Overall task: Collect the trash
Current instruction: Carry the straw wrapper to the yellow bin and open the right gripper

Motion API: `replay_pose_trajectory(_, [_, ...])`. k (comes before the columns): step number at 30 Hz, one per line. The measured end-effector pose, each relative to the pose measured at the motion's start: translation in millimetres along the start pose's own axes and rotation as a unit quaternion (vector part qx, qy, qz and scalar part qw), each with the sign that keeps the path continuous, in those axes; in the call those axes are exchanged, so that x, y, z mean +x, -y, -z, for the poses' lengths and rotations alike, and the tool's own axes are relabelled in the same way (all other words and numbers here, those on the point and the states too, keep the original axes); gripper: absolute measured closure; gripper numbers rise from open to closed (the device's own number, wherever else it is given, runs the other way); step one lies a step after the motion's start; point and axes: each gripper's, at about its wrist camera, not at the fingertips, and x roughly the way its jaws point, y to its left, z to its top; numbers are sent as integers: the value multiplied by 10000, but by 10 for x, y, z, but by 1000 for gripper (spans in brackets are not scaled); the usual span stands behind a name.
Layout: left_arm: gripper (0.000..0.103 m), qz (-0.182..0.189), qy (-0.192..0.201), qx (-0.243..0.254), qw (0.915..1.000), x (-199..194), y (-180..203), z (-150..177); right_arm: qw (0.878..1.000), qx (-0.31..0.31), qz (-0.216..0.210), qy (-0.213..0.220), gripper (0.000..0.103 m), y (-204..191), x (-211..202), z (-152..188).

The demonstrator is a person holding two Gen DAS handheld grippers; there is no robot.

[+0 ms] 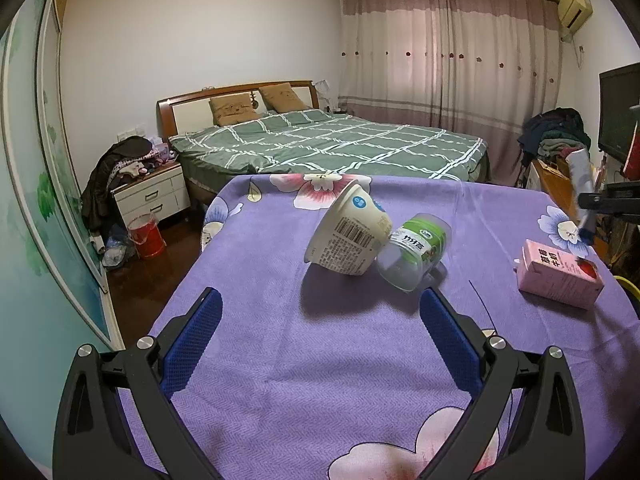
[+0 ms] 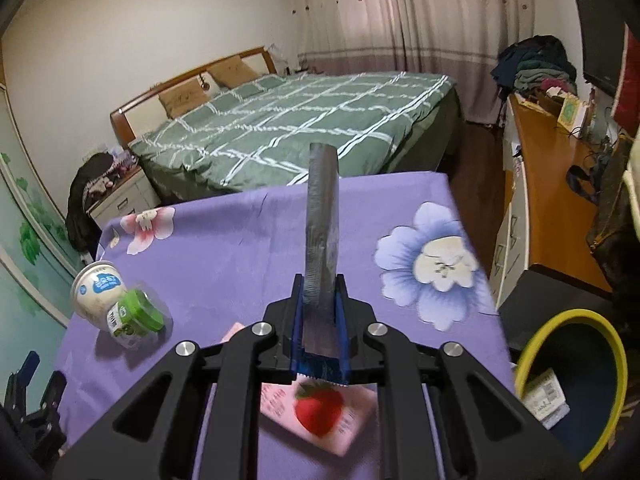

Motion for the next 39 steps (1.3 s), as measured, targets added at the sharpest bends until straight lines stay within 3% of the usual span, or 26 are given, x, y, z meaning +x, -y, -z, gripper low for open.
replay_pose_trajectory(9, [6, 236, -67, 299, 9993, -51, 264, 27, 9988, 320, 327, 157, 89, 562, -515, 433])
replay_pose_trajectory(14, [6, 430, -137, 452, 9980, -100, 478, 60, 9929, 714, 919, 252, 89, 1090, -760, 704])
replay_pose_trajectory(20, [6, 614, -205, 695, 9955, -160, 804, 88, 9814, 1099, 1572, 81, 89, 1703, -782, 962])
replay_pose_trajectory(27, [6, 855, -369, 970, 9909, -186, 1205, 119, 9731, 1336, 1862, -232, 88, 2102, -604, 1111])
replay_pose_trajectory(28, [6, 880, -376, 1010, 9903, -190, 1263, 125, 9726, 1340, 1883, -247, 86, 2120, -593, 1121])
replay_pose_trajectory(30, [6, 951, -383, 1109, 9885, -207, 1408, 131, 9723, 1349, 1897, -225, 71, 2140, -591, 1136])
replay_pose_trajectory(31, [6, 986, -384, 1149, 9877, -208, 1472, 130, 9721, 1342, 1916, -188, 59, 2138, -601, 1139])
replay_pose_trajectory(32, [6, 1018, -383, 1183, 9870, -208, 1526, 126, 9717, 1322, 1953, -148, 56, 2139, -614, 1142])
replay_pose_trajectory(39, [6, 1323, -533, 1434, 9793, -148, 2076, 88, 9711, 1402, 1932, -74, 56, 2264, -663, 1153])
